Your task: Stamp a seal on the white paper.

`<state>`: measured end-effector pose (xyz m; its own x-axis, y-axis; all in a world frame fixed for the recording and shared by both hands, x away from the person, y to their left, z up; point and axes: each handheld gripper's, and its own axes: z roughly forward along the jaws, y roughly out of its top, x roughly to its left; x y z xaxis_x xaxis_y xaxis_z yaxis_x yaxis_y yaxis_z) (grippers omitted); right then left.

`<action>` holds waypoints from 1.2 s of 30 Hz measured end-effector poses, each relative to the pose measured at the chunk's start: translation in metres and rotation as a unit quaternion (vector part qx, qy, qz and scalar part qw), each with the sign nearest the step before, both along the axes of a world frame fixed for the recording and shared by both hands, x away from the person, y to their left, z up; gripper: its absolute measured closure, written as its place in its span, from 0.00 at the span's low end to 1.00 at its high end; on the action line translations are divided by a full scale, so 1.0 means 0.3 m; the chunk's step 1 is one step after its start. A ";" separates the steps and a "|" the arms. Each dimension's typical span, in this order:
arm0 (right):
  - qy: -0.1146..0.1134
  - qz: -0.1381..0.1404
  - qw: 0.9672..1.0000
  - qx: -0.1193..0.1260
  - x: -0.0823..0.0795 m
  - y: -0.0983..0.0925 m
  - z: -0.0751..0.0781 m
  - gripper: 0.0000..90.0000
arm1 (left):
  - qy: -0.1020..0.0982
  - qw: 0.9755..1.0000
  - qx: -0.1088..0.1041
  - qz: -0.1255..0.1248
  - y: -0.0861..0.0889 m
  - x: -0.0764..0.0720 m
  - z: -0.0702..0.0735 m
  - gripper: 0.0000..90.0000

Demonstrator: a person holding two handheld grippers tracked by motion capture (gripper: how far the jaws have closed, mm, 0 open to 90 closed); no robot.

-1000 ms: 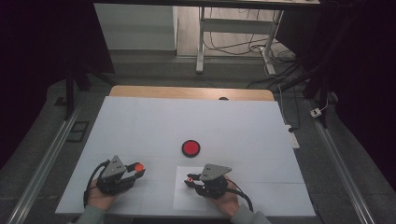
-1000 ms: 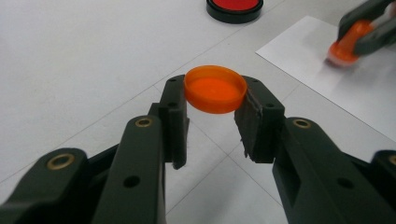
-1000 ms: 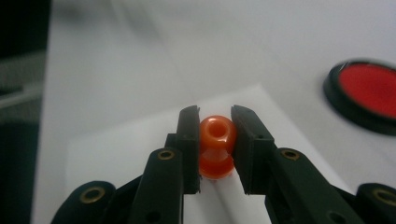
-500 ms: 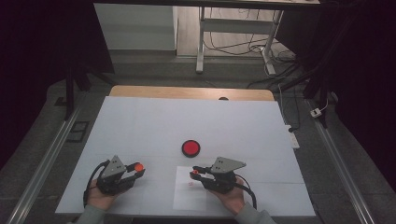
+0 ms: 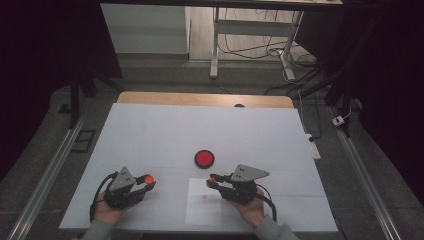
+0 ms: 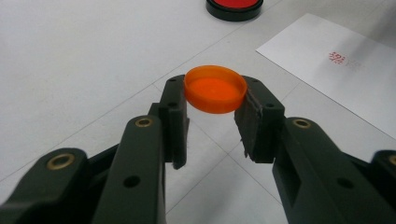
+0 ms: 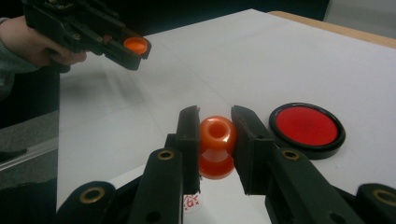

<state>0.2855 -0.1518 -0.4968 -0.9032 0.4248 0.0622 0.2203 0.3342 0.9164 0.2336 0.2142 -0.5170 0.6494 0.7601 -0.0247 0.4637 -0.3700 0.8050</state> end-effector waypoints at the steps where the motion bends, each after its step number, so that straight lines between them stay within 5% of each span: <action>1: 0.000 -0.001 1.000 0.001 0.002 -0.003 0.002 0.80 | 0.000 1.000 0.000 0.000 0.000 0.000 0.000 0.72; 24: -0.002 -0.045 0.998 0.032 0.059 -0.102 0.058 0.80 | -0.001 1.000 0.003 0.000 -0.001 0.000 -0.001 0.72; 36: 0.002 -0.044 0.998 0.033 0.064 -0.107 0.062 0.80 | -0.005 1.000 0.004 -0.002 -0.006 -0.002 0.002 0.72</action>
<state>0.3047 -0.1840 -0.4780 -0.8618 0.4980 0.0958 0.2498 0.2525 0.9348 0.2331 0.2125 -0.5165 0.6525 0.7577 -0.0111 0.4536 -0.3788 0.8067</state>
